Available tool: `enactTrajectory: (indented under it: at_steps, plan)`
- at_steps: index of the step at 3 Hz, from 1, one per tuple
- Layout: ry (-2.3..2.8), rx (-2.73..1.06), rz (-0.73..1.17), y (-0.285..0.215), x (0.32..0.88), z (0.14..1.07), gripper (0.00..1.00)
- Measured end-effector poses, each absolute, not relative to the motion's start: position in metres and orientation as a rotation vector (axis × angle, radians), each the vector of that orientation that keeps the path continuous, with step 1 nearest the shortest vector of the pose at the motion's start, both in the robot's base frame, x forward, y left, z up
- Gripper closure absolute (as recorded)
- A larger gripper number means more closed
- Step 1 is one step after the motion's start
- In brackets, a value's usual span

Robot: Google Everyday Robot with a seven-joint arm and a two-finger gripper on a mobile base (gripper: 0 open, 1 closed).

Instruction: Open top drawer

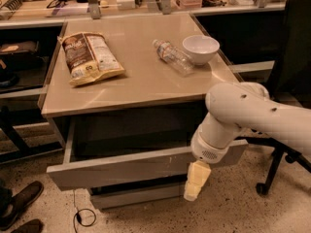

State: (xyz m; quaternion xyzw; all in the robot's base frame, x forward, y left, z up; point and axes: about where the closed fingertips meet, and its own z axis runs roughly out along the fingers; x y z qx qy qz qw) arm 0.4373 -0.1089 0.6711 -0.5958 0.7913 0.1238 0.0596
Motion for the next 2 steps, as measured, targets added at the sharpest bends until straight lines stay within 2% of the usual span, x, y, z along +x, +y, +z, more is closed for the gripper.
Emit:
enactTrajectory:
  at_steps: [2]
  plan:
    - [2.464,-1.815,0.489,-0.126,0.371,0.695,0.00]
